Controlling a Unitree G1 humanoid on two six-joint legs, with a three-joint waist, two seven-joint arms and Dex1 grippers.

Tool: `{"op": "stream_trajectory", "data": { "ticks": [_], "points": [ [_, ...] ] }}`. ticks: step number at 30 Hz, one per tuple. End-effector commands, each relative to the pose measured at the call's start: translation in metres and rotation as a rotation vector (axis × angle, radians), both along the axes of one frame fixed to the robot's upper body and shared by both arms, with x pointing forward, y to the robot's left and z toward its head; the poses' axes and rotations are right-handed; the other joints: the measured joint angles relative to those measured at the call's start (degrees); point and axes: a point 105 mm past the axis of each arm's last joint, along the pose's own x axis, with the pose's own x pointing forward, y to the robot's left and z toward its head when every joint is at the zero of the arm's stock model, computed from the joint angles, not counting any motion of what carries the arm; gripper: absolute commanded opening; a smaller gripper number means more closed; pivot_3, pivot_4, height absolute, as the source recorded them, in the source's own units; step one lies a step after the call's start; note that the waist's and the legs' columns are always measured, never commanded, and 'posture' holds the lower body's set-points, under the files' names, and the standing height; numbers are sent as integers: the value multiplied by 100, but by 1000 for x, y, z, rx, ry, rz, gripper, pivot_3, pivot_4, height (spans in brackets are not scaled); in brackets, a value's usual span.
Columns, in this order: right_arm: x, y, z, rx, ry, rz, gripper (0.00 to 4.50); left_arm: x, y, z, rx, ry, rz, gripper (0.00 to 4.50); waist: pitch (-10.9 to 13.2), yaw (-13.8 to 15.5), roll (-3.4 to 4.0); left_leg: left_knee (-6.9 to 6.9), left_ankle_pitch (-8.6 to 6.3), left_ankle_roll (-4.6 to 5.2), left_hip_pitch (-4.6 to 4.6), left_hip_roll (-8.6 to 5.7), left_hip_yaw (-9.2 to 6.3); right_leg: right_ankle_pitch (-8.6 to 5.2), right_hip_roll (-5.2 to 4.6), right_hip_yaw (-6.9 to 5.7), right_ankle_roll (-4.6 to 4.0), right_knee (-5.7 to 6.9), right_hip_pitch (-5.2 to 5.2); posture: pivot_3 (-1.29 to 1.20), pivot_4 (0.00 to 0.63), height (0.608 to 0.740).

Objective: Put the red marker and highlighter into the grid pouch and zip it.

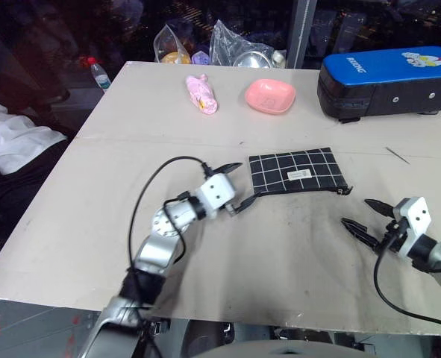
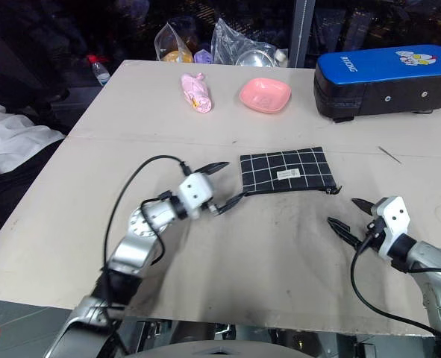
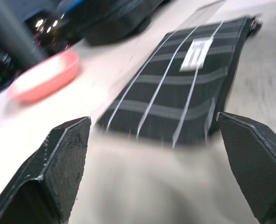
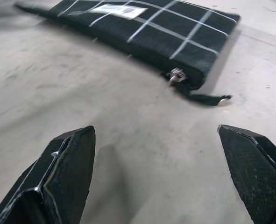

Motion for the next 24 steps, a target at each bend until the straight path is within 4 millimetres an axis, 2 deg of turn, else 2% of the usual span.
{"op": "stream_trajectory", "data": {
  "ticks": [1, 3, 7, 12, 15, 20, 24],
  "points": [
    [-9, -15, 6, 1, -45, 8, 4238, -7, 30, 11, -149, 56, 162, 4424, 0, 17, 0, 0, 0, 1, -1, -2, -2, 0, -2, -3, 0, 0, 1, 0, 150, 725],
    [-19, -22, -1, -2, -27, 8, 4238, -14, 56, 4, -247, 140, 290, 4424, -1, 12, -1, 0, -2, 4, -1, -2, -3, 0, -7, 0, 0, -1, 3, 0, 150, 725],
    [-29, -27, -6, -1, -18, 14, 4238, -24, 79, -2, -309, 198, 386, 4424, 0, 11, -1, -1, -3, 5, -1, -1, -16, -1, -7, 4, -1, -2, 7, 0, 150, 725],
    [-33, -31, -5, -1, -25, 13, 4238, -65, 65, -36, -182, 337, 262, 4424, 0, -5, -1, -7, -11, 11, 38, -2, -10, -3, -11, 2, -5, -12, 44, 0, 150, 725],
    [-35, -31, -4, -3, -29, 13, 4238, -83, 54, -46, -165, 399, 192, 4424, -2, 9, 0, -15, -23, 29, 47, -4, -8, -4, -51, 8, -8, -13, 46, 0, 150, 725],
    [-40, -28, -2, -12, -24, 20, 4238, -89, 40, -46, -162, 425, 100, 4424, -8, 33, 10, -18, -41, 11, 50, -20, -13, -16, -82, -4, -30, -13, 50, 0, 150, 725],
    [-44, -25, -3, -13, -20, 22, 4238, -89, 38, -48, -149, 437, 64, 4424, -7, 16, 9, -16, -45, 21, 50, -22, -13, -16, -86, -5, -30, -16, 55, 0, 150, 725]
  ]
}}
